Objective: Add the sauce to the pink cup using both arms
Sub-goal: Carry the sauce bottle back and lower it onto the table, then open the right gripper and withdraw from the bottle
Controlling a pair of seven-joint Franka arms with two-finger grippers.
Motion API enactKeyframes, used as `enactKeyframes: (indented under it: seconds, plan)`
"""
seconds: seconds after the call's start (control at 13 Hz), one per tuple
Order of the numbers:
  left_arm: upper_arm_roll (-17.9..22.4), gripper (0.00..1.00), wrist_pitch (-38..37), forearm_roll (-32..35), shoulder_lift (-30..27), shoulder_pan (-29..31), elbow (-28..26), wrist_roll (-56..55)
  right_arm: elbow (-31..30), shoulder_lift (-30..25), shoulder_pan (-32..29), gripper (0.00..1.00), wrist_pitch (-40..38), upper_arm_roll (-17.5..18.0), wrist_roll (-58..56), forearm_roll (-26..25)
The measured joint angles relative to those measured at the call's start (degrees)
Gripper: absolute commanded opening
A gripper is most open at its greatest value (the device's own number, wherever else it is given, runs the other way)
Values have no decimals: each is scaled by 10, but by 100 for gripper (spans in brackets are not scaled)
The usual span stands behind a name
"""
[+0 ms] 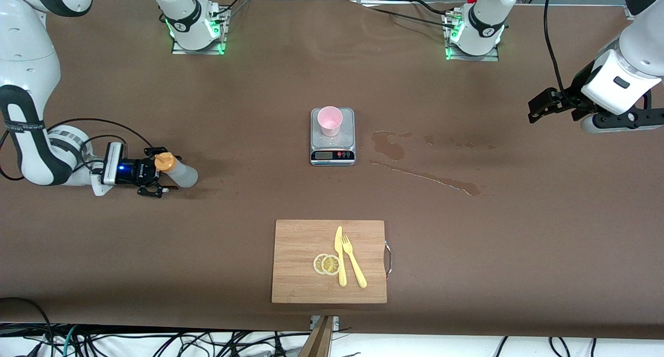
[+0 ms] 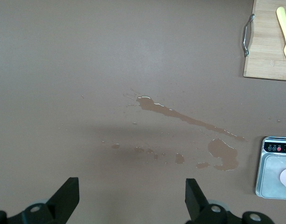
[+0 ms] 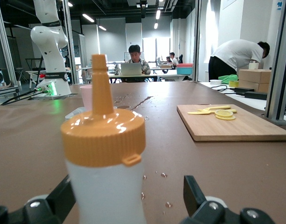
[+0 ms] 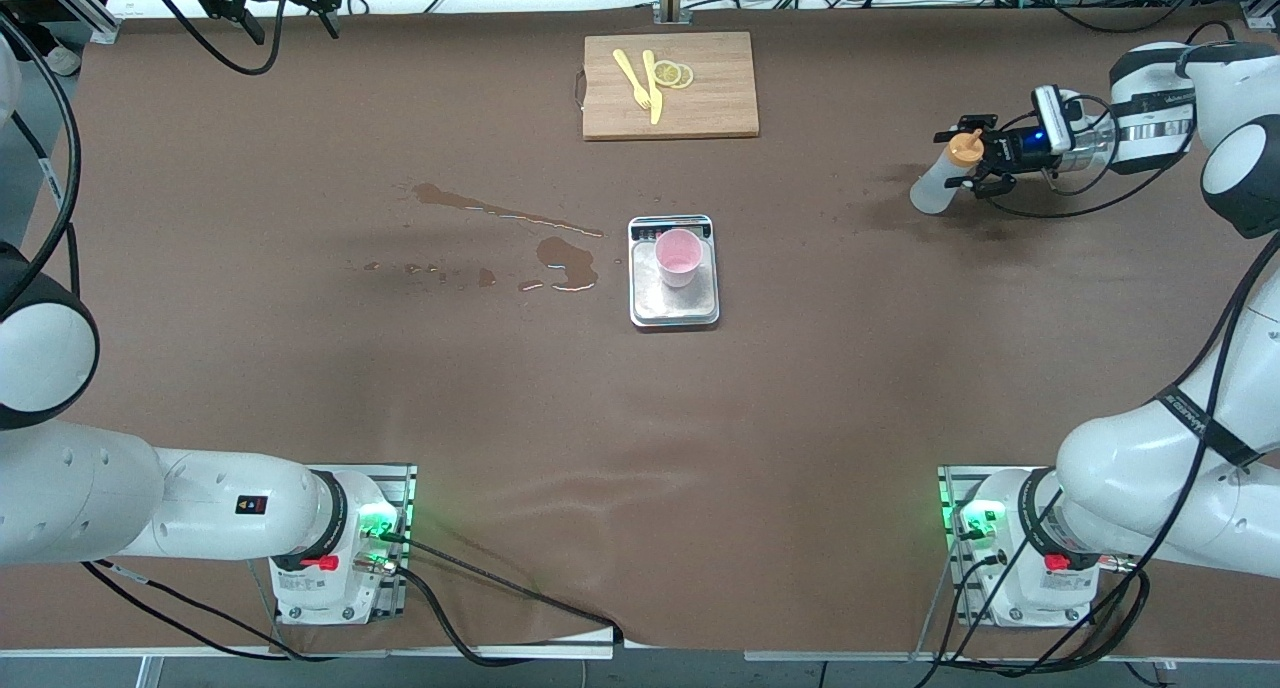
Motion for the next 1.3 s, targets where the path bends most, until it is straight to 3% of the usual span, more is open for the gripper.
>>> enactKeyframes:
  seconds: [0.38,0.69,1.3]
  plan:
    - [0,100,0,0,0,0,0,0,17,-22,-13,100,-13,-23,-6,-76]
    - [0,100,0,0,0,0,0,0,23,-117,-28,100,-6,-26,38,-165]
    - [0,100,0,0,0,0,0,0,7,-313,-27,100,23,-26,313,-325]
